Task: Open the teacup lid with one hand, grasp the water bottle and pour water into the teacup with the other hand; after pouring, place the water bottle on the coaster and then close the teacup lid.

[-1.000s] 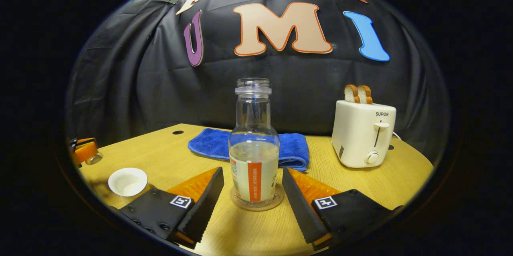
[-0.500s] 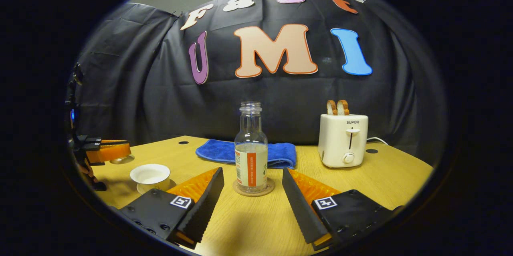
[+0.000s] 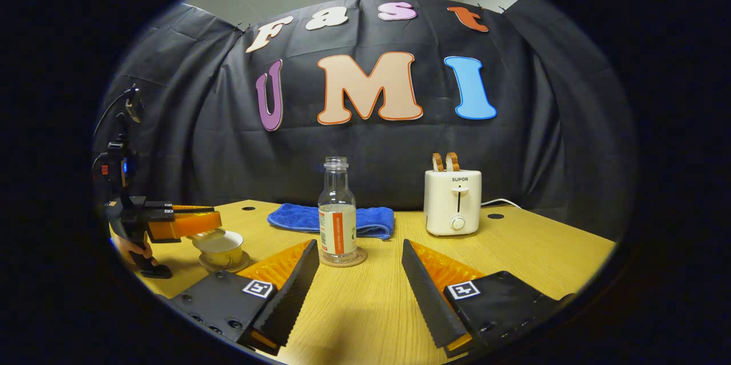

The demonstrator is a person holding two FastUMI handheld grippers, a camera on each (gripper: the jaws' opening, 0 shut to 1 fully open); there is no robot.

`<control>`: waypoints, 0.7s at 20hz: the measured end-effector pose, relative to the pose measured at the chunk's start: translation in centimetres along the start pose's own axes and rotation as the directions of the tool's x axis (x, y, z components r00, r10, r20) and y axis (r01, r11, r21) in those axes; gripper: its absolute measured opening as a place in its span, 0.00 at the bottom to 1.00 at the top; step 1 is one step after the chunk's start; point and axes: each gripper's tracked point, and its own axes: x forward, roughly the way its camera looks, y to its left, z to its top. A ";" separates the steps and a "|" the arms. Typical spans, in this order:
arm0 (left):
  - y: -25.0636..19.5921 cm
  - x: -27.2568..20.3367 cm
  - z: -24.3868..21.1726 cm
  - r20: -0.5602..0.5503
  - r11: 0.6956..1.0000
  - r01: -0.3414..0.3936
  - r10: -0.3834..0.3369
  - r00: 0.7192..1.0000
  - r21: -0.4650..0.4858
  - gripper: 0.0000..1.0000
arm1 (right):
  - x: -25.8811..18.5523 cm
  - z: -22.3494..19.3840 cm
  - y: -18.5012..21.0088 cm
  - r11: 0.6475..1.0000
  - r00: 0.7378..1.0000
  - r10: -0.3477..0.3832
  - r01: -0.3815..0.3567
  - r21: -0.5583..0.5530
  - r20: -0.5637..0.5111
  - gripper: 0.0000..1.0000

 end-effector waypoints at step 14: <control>-1.2 1.5 -1.5 -0.108 0.998 0.046 -0.041 0.993 0.044 0.36 | -0.5 -0.1 -1.5 1.000 1.000 -0.026 0.026 0.000 0.006 0.94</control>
